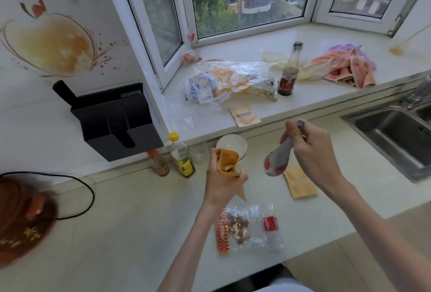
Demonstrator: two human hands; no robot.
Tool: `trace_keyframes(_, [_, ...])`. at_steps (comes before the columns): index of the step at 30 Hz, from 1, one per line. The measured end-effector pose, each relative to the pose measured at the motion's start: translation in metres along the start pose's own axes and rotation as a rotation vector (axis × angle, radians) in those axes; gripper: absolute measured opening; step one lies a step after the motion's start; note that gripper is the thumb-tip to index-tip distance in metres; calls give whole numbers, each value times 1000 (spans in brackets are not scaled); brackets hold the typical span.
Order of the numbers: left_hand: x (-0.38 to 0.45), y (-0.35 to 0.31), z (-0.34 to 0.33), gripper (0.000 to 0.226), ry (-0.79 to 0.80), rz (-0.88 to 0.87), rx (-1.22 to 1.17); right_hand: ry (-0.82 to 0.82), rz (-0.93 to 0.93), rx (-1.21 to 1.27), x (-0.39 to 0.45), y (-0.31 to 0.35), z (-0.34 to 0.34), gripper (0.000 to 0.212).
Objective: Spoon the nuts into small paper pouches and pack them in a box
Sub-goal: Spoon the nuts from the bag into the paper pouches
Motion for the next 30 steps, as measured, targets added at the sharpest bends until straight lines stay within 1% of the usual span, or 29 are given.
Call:
trace_keyframes(4, [0, 2, 6, 48, 32, 24, -67, 49, -19, -18, -7, -8, -4, 43])
trace_keyframes(6, [-1, 7, 9, 49, 75, 67, -159, 78, -48, -34, -9, -14, -8, 45])
trace_keyframes(8, [-3, 10, 11, 55, 110, 88, -248, 96, -82, -34, -10, -21, -13, 45])
trace_keyframes(10, [-4, 14, 12, 62, 125, 141, -371, 114, -167, 21, -12, -32, -19, 43])
trace_keyframes(12, [-5, 17, 10, 63, 134, 206, -529, 138, -229, 51, -16, -45, -28, 40])
trace_keyframes(14, [-5, 19, 6, 64, 159, 268, -650, 175, -276, -36, -21, -59, -37, 35])
trace_keyframes(16, [-5, 21, 1, 65, 194, 301, -711, 231, -319, -135, -28, -71, -44, 30])
trace_keyframes(19, [-4, 22, -8, 63, 263, 341, -752, 337, -385, -99, -36, -84, -51, 20])
trace_keyframes(21, [-2, 22, -15, 62, 309, 366, -742, 390, -431, -91, -39, -91, -52, 20])
trace_keyframes(24, [2, 23, -27, 64, 347, 388, -711, 374, -503, -40, -35, -99, -46, 26])
trace_keyframes(28, [8, 24, -43, 60, 386, 393, -646, 386, -605, 150, -26, -107, -29, 20])
trace_keyframes(30, [14, 25, -54, 59, 392, 386, -586, 392, -628, 239, -22, -113, -20, 18])
Point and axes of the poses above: each hand's wrist, its own x-axis towards the middle knuckle, its own z-axis out of the back of the hand, y = z × x, the point moved 3 cm from there along x, towards the middle knuckle, and after that the axes turned 9 degrees about x, right-handed, at the moved point
